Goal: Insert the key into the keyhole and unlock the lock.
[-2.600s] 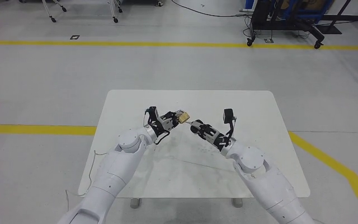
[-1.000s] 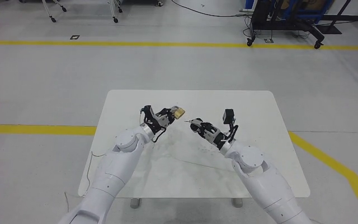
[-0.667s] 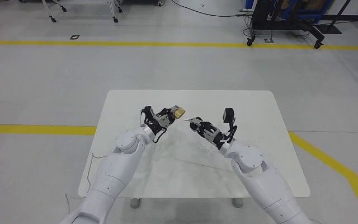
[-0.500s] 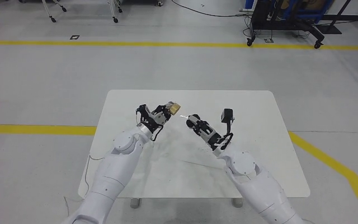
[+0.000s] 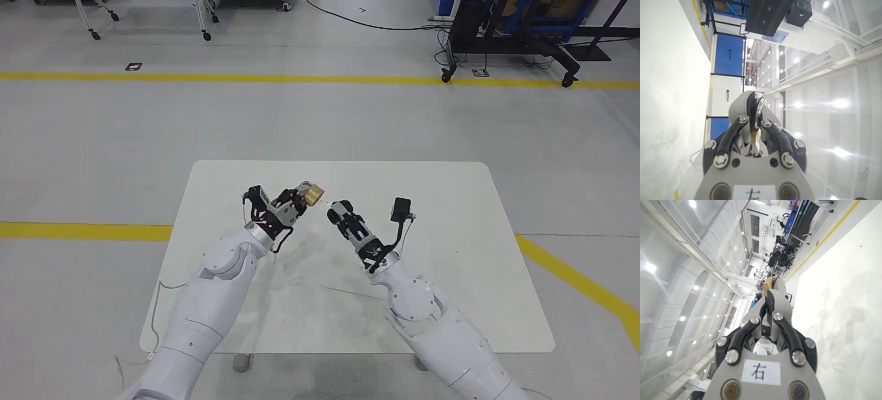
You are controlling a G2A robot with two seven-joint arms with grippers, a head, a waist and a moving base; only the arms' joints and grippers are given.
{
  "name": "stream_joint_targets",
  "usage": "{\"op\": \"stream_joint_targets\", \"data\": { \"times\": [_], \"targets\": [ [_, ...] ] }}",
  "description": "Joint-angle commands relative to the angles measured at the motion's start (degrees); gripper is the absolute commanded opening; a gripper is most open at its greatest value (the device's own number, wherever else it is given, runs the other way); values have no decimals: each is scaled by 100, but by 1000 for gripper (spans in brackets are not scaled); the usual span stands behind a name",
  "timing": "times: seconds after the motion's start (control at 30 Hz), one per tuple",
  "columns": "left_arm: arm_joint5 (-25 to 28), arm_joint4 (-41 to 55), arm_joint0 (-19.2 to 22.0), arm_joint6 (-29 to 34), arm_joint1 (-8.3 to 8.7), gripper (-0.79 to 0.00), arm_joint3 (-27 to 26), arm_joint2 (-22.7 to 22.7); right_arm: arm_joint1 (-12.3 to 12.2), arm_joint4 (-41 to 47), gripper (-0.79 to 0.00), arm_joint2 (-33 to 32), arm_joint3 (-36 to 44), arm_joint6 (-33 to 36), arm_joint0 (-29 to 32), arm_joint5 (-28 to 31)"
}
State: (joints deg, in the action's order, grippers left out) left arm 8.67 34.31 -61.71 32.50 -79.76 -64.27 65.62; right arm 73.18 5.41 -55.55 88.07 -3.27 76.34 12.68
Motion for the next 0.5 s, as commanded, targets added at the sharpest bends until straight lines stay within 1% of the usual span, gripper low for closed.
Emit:
{"op": "stream_joint_targets", "data": {
  "times": [0.0, 0.27, 0.47],
  "targets": [
    [-6, -16, -3, 18, -2, -785, -8, -10, 17, -16, -785, -14, -17, -73, -10, -47],
    [-47, -51, 12, 99, -4, -785, 19, -9, 90, -133, -785, 13, -62, -95, -83, -259],
    [45, -204, -5, -47, -5, -785, -11, -6, 124, -295, -785, -24, -53, -182, -46, -273]
  ]
}}
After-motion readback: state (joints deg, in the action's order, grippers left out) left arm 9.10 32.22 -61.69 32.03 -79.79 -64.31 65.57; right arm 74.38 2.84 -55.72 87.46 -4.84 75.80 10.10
